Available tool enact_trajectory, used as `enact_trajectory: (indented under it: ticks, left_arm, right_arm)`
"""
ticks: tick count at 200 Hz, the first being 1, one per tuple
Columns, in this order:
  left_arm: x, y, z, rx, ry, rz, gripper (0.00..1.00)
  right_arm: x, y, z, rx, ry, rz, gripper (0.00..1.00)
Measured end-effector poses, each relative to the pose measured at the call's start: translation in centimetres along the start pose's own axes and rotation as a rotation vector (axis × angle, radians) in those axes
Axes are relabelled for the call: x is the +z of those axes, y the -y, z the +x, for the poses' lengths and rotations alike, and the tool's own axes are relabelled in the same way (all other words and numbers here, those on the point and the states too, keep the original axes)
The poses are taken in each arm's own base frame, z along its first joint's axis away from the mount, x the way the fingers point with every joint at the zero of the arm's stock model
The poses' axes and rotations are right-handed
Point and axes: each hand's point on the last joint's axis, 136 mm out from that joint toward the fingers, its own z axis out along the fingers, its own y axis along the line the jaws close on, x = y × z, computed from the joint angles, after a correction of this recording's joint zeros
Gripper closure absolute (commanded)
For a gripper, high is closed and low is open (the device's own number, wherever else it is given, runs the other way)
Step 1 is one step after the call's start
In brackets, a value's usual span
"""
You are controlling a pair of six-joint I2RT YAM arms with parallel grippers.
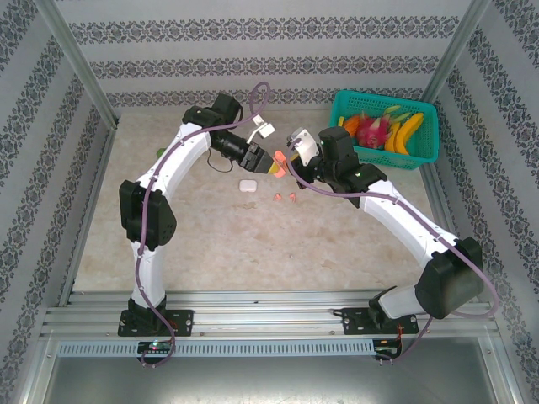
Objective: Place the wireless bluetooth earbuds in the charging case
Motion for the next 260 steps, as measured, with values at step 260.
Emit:
enact_trajectory:
  ticks: [260]
  left_arm:
    - [0.4, 0.03, 0.17, 0.024, 0.012, 0.04, 0.67]
  right_arm:
    - [-0.11, 0.16, 0.36, 0.029, -0.015, 0.012, 1.0]
